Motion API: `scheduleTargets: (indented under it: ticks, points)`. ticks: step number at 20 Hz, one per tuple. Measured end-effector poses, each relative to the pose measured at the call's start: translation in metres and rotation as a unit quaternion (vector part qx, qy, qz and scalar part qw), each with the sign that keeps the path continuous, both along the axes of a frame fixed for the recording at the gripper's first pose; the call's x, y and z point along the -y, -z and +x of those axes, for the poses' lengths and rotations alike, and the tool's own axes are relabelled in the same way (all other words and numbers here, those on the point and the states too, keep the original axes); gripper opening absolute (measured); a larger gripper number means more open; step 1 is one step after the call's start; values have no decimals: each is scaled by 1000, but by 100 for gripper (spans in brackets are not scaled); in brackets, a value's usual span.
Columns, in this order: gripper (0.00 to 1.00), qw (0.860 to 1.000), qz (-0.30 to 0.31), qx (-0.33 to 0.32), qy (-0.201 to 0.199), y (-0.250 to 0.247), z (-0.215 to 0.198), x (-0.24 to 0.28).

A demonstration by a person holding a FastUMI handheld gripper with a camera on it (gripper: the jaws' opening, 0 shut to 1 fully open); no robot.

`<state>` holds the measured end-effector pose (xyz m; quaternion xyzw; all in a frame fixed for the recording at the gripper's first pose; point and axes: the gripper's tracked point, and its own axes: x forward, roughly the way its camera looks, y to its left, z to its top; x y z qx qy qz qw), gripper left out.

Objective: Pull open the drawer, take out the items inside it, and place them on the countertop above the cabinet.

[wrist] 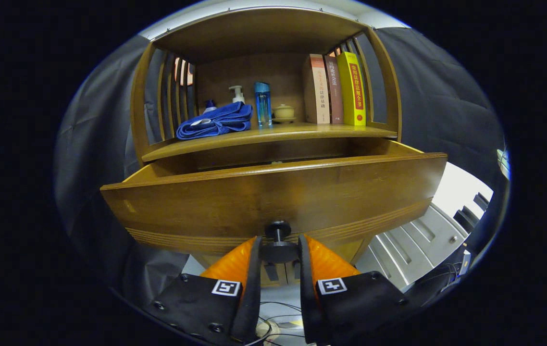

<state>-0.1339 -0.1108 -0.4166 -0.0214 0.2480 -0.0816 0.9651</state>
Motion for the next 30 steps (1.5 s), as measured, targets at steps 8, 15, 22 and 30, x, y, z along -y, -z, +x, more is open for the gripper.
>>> scheduleTargets:
  ticks: [8, 15, 22, 30]
  points:
    - [41, 1000, 2, -15, 1, -2, -24, -1]
    - [40, 1000, 6, -21, 0, -11, -73, -3]
    - [40, 1000, -1, -27, 4, -12, -99, -2]
    - [48, 999, 7, -36, 11, -16, -100, 0]
